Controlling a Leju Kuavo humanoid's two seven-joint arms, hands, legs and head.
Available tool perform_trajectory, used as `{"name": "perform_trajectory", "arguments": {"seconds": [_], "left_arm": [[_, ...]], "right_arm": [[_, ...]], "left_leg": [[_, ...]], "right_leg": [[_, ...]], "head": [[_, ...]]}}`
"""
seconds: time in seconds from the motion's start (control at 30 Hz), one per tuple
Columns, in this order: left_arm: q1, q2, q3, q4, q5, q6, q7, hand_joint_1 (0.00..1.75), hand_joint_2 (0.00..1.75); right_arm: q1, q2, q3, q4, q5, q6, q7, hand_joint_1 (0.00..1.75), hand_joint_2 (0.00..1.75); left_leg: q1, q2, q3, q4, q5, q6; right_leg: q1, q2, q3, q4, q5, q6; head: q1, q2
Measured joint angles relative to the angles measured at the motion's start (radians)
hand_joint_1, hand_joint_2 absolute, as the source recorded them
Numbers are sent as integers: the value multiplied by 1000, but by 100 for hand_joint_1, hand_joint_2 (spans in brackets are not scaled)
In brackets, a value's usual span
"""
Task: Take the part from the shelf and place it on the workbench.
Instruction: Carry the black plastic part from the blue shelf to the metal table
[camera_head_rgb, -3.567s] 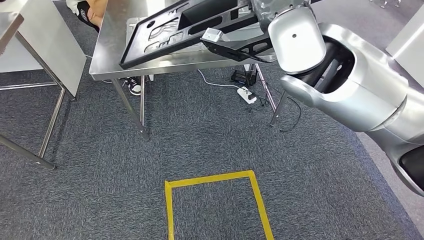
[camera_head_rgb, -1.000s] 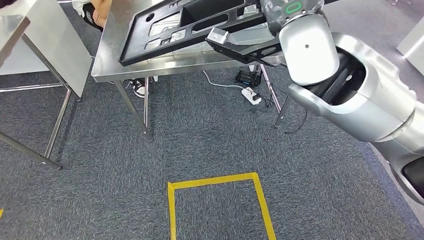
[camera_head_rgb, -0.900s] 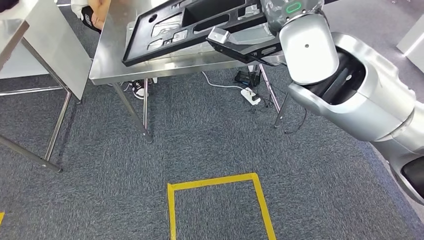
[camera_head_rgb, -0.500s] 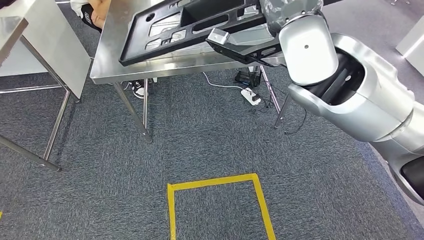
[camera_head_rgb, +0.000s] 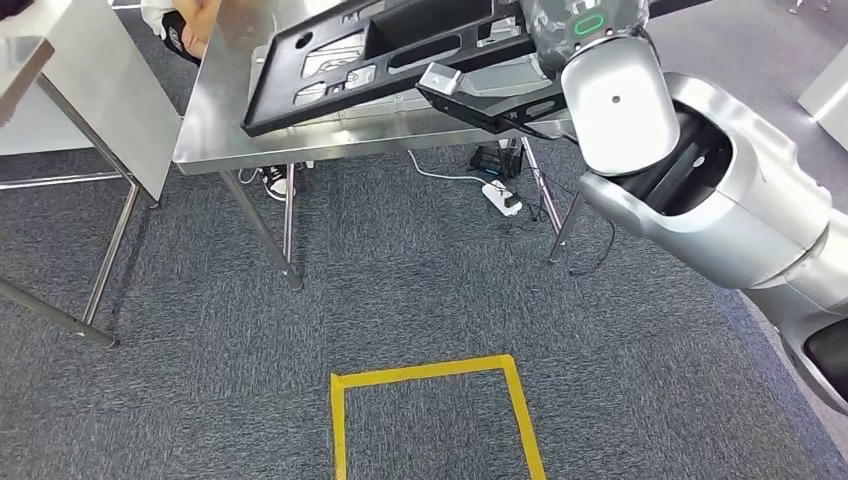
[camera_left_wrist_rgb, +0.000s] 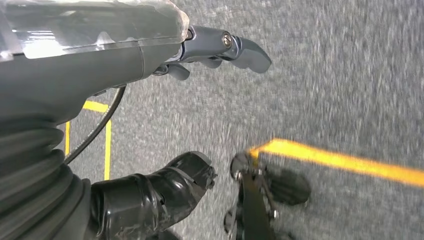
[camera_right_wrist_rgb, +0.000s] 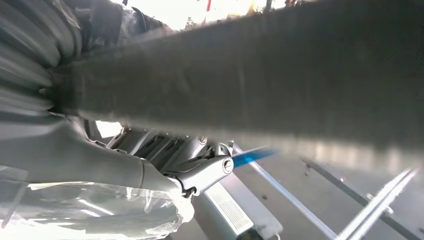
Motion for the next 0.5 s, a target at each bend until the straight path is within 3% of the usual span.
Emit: {"name": "perform_trajectory", "arguments": {"seconds": [0.07, 0.17, 0.2, 0.23, 0.3, 0.37, 0.43, 0.5], "left_arm": [[0, -2, 0, 0, 0, 0, 0, 0, 175], [-2, -2, 0, 0, 0, 0, 2, 0, 175], [-1, -2, 0, 0, 0, 0, 2, 0, 175], [-1, -2, 0, 0, 1, 0, 3, 0, 175], [0, -2, 0, 0, 1, 0, 4, 0, 175], [0, 0, 0, 0, 1, 0, 4, 0, 175], [-2, 3, 0, 0, 0, 0, 2, 0, 175], [-3, 3, 0, 0, -1, 0, 1, 0, 175]], "right_arm": [[0, 0, 0, 0, 0, 0, -1, 175, 175], [0, 0, 0, 0, 0, 0, -3, 175, 175], [0, 0, 0, 0, 0, 1, -5, 175, 175], [1, 0, 0, 0, -1, 1, -6, 175, 175], [1, 0, 0, 0, -1, 1, -7, 175, 175], [-1, -1, 0, 0, -2, 1, -8, 175, 175], [-3, -2, 0, 0, -3, 2, -8, 175, 175], [-3, -2, 0, 0, -4, 2, -8, 175, 175]], "left_leg": [[2, 2, -21, 48, -30, -8], [4, 2, -116, 228, -100, -16], [4, 2, -142, 266, -102, -16], [4, 2, -149, 265, -83, -13], [1, 2, -111, 158, -5, 1], [-8, 3, -56, 40, 44, 19], [-15, 4, -35, -1, 43, 29], [-14, 5, -24, -23, 44, 31]], "right_leg": [[-3, 0, 5, -3, -1, -10], [-1, 1, 12, -3, -8, -19], [1, 1, 15, -3, -11, -20], [3, 2, 20, -3, -14, -21], [7, 3, 33, -4, -22, -21], [9, 4, 42, -8, -28, -17], [8, 3, 44, -15, -29, -9], [7, 2, 48, -20, -30, 3]], "head": [[-3, 0], [-6, 0], [-6, 0], [-6, 0], [-6, 0], [-5, 0], [-6, 0], [-8, 0]]}}
